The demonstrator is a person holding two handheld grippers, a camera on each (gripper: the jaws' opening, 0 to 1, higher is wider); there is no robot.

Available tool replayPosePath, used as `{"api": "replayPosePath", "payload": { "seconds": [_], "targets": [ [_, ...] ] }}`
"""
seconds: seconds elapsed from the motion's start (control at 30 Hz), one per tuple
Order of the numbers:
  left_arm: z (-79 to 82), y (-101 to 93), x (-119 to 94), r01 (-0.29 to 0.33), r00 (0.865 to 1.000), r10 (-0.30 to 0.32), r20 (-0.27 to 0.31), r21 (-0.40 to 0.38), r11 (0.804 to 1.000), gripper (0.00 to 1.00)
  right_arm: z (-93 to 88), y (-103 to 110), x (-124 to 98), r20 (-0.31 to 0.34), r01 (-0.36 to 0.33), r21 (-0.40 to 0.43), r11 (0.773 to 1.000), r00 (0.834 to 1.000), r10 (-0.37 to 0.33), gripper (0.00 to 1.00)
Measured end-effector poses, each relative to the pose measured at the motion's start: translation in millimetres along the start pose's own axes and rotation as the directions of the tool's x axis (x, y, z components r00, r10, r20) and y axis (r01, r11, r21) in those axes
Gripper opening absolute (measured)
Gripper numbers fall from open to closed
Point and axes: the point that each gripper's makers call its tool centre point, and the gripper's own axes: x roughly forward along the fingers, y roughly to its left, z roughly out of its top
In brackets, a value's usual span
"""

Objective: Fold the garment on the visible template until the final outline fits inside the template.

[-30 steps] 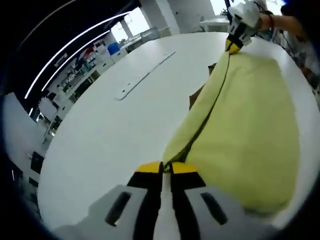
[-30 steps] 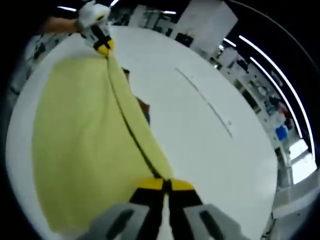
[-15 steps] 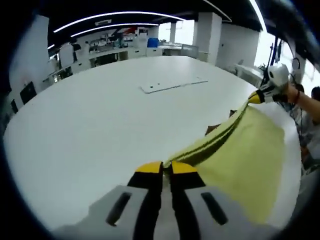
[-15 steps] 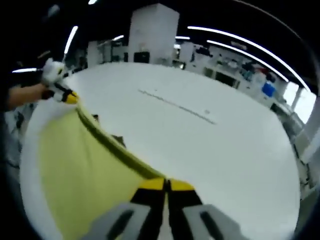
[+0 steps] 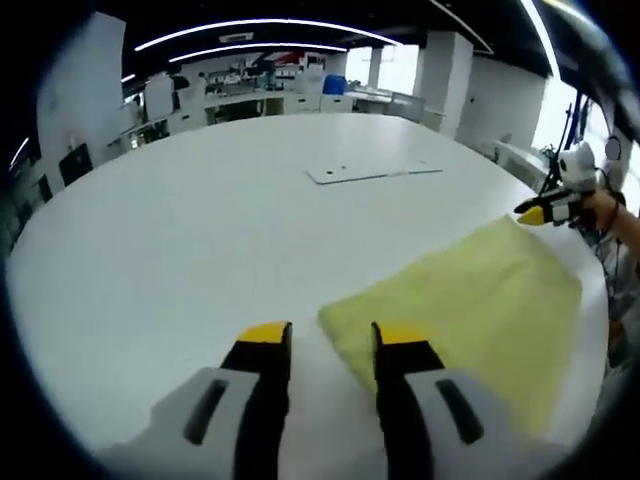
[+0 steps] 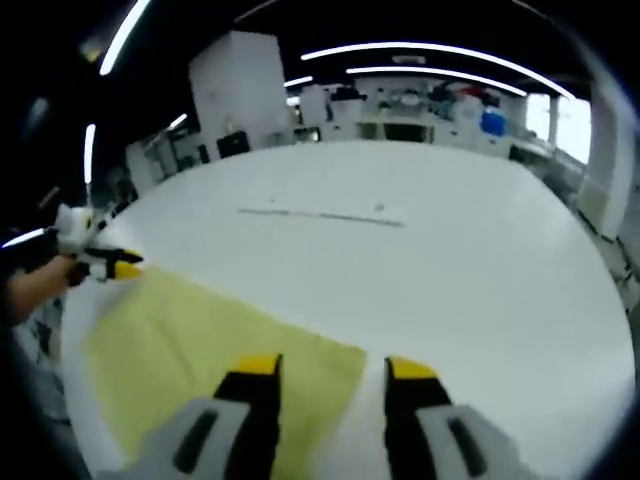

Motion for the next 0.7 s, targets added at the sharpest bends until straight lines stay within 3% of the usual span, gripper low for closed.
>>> {"api": "replayPosePath", "payload": {
  "seconds": [0.1, 0.33, 0.7],
  "targets": [
    [1.6, 2.6, -3, 0.012, 1.0, -0.012, 0.016, 0.009, 1.0, 0.48, 2.8, 9, -6, 0.014, -0.036, 0.023, 0.999, 0.999, 0.035, 0.53],
    [5.7, -23.8, -31, 0.077, 0.995, -0.079, 0.068, 0.032, 0.997, 0.7, 0.5, 26, -22, 0.007, -0.089, 0.018, 0.996, 0.996, 0.089, 0.78],
    [-6.2, -56.5, -75, 0.132, 0.985, -0.141, 0.104, 0.084, 0.988, 0.91, -21.9, 51, -62, -0.019, -0.137, -0.038, 0.99, 0.99, 0.137, 0.85]
  ]
}}
